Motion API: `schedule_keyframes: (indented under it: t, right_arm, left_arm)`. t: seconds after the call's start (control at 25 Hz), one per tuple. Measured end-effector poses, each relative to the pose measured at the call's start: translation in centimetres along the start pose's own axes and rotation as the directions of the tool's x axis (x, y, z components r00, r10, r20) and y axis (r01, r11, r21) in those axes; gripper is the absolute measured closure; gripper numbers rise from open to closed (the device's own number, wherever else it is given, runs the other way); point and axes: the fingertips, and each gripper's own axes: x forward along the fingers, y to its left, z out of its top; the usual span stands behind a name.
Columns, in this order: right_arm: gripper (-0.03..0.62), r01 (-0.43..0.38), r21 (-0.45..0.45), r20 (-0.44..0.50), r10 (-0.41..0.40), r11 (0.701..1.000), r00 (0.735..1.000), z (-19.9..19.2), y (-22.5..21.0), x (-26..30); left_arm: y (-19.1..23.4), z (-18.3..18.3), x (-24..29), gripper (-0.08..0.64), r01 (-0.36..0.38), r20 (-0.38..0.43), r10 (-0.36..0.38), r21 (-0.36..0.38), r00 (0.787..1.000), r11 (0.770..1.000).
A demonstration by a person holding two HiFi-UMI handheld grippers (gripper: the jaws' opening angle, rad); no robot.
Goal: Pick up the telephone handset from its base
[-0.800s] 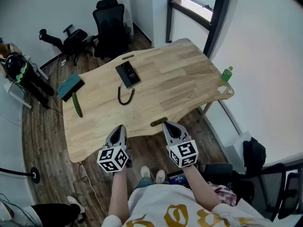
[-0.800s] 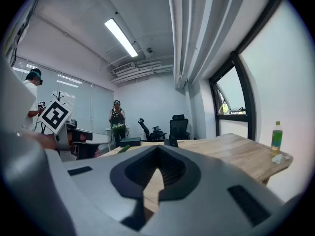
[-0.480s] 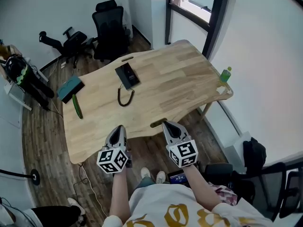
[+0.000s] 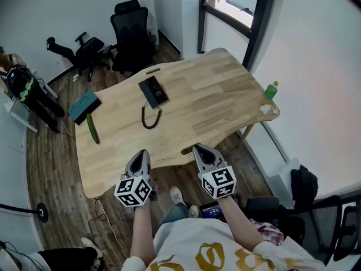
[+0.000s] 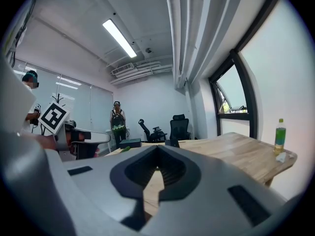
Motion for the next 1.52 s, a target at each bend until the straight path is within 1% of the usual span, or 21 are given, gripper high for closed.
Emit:
schedule_keyframes:
  t: [0.2, 0.36, 0.64, 0.88, 1.0, 1.08, 1.28, 1.44, 1.52]
  right_arm:
    - [0.588, -0.004, -0.018, -0.014, 0.003, 1.000, 1.000, 0.3, -0.8, 2.9]
    - [0.588, 0.021, -0.019, -0.031, -0.022, 1.000, 0.999, 0.4, -3.1, 6.0]
    - [0.588, 0.056, 0.000, -0.058, -0.056, 0.998, 0.997, 1.1, -6.7, 13.9]
    - [0.588, 0.083, -0.019, -0.097, -0.084, 0.996, 0.992, 1.5, -7.6, 19.7]
    - [0.587, 0.098, -0.017, -0.098, -0.099, 0.995, 0.990, 1.8, -8.0, 21.6]
    - [0.588, 0.100, -0.011, -0.094, -0.101, 0.995, 0.991, 2.0, -8.3, 22.5]
    - [0.588, 0.068, -0.020, -0.101, -0.070, 0.997, 0.993, 1.7, -7.4, 24.2]
    - [0.588, 0.047, -0.002, -0.100, -0.047, 0.999, 0.994, 1.5, -7.3, 25.2]
    - [0.588, 0.036, -0.007, -0.095, -0.036, 0.999, 0.995, 1.7, -7.1, 25.8]
  left_arm:
    - [1.2, 0.8, 2.9, 0.554, 0.014, 0.005, -0.014, -0.020, 1.000, 1.000]
    - [2.5, 1.1, 7.1, 0.554, 0.036, -0.007, -0.036, -0.030, 0.999, 0.999]
    - [6.5, 3.2, 15.0, 0.554, 0.053, -0.036, -0.054, -0.037, 0.998, 0.998]
    - [10.2, 4.5, 19.5, 0.554, 0.063, -0.051, -0.066, -0.064, 0.996, 0.996]
    - [11.2, 5.0, 21.0, 0.554, 0.079, -0.056, -0.084, -0.083, 0.995, 0.993]
    - [11.4, 5.5, 21.8, 0.554, 0.093, -0.054, -0.097, -0.077, 0.994, 0.993]
    - [12.8, 6.2, 22.5, 0.554, 0.085, -0.055, -0.088, -0.056, 0.995, 0.995]
    - [12.7, 5.8, 23.0, 0.554, 0.130, -0.058, -0.136, -0.097, 0.989, 0.987]
    - [13.0, 5.8, 23.3, 0.554, 0.126, -0.052, -0.132, -0.111, 0.990, 0.986]
